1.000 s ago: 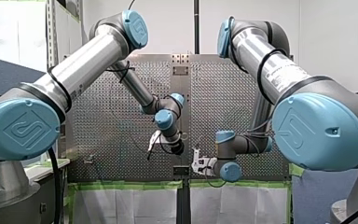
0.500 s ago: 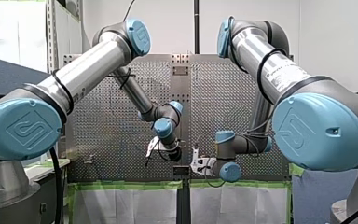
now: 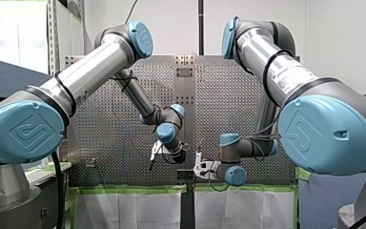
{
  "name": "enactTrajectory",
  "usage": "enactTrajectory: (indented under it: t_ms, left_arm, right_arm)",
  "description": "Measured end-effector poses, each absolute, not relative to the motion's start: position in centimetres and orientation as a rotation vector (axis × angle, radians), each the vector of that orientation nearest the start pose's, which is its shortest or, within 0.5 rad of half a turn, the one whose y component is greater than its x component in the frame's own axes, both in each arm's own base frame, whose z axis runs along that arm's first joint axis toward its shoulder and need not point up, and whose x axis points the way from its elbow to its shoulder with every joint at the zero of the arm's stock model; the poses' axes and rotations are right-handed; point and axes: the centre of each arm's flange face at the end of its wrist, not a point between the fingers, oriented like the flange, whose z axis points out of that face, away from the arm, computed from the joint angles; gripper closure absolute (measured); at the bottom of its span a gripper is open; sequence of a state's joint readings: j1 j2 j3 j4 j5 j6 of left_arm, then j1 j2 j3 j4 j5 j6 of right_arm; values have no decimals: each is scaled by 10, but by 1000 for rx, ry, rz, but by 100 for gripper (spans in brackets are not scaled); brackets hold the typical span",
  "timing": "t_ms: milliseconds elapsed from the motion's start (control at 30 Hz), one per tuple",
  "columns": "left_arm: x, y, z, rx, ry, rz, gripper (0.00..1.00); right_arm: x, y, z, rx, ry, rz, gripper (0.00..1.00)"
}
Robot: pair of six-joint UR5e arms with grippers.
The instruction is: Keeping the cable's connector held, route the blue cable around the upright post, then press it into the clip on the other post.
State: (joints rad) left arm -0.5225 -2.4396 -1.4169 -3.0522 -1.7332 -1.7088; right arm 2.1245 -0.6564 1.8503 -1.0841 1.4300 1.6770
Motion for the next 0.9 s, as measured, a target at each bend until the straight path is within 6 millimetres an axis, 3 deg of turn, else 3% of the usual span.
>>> enactTrajectory:
  t_ms: [300,333,367,400,467,500,533,567,600,667,900]
  left_arm:
    - [500,-418,42,322,2166,-161,0]
    - [500,-418,42,323,2165,-157,4]
    - [500,-418,42,322,2164,-152,18]
    - [500,-418,42,321,2163,-149,18]
    - [500,-418,42,319,2161,-144,41]
    - [500,-417,42,318,2161,-143,41]
    - [500,-417,42,316,2161,-141,53]
    - [500,-417,42,313,2161,-138,76]
    - [501,-416,42,310,2160,-135,76]
    - [501,-415,42,301,2160,-123,98]
    - [501,-413,42,280,2163,-107,98]
  right_arm:
    - [424,-406,-53,-2455,1339,-2328,100]
    - [424,-406,-53,-2456,1340,-2328,100]
    - [423,-406,-53,-2456,1341,-2327,100]
    - [423,-406,-53,-2456,1341,-2326,100]
    - [423,-406,-53,-2456,1343,-2326,100]
    - [423,-406,-53,-2456,1343,-2327,100]
    - [423,-406,-53,-2456,1344,-2326,100]
    - [423,-406,-53,-2456,1344,-2326,100]
    - [423,-406,-53,-2456,1344,-2326,100]
    - [423,-406,-53,-2457,1345,-2326,100]
    - [422,-407,-53,-2458,1348,-2326,100]
